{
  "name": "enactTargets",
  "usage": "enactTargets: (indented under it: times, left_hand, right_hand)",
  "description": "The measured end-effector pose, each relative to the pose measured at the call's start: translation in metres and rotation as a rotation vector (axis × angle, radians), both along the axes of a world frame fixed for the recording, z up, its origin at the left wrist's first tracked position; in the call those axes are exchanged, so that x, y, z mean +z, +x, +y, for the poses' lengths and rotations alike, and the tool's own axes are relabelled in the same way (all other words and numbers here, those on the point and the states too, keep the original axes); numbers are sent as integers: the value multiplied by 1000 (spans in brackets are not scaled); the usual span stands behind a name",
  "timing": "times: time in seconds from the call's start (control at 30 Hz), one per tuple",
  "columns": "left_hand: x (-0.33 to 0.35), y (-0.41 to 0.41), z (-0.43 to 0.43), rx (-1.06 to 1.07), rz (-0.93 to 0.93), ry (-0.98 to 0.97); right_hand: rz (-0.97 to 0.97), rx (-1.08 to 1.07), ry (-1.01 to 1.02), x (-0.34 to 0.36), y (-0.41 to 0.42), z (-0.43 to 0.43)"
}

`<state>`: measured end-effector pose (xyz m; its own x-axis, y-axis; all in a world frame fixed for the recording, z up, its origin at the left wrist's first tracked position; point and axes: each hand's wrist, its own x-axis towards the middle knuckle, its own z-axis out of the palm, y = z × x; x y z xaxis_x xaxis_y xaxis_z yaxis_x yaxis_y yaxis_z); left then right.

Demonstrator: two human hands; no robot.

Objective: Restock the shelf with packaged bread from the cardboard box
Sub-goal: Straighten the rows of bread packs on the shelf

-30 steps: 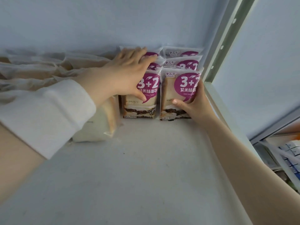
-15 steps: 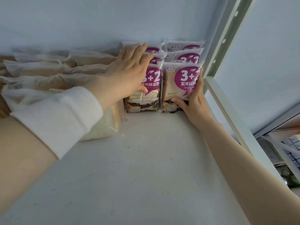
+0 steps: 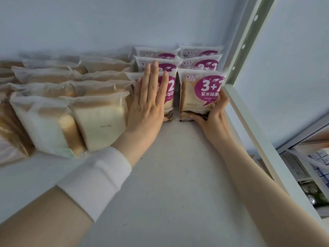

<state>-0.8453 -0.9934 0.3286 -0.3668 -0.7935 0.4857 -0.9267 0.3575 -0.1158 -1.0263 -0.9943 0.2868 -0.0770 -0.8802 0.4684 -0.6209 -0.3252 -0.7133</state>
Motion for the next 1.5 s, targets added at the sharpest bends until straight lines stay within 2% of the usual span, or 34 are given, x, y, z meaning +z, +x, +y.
enactTargets:
  times: [0.17,0.47,0.63,0.83,0.93,1.07,1.17,1.37,1.5]
  left_hand:
    - [-15,0,-13,-14,27,-174]
    - [-14,4,-17,-23,-28,-20]
    - [-16,4,-23,16,-79,-57]
    - [-11,-3,-3,52,-145,-56]
    - [-8,0,14,-3,-259,-2]
    - [4,10,42,-122,-349,176]
    - [17,21,81,-246,-326,259]
    - [35,51,166,-353,-352,454]
    - [45,38,225,-457,-402,516]
  right_hand:
    - [27,-10,54,1,5,-11]
    - [57,-23,206,-3,7,-9]
    - [118,-59,207,-4,9,-12]
    - [46,-120,335,15,9,11]
    - [111,-216,369,27,12,38]
    - [427,-348,406,44,20,88]
    - [614,-422,491,55,39,139]
    - [594,-546,605,67,88,263]
    - [553,-647,717,75,90,349]
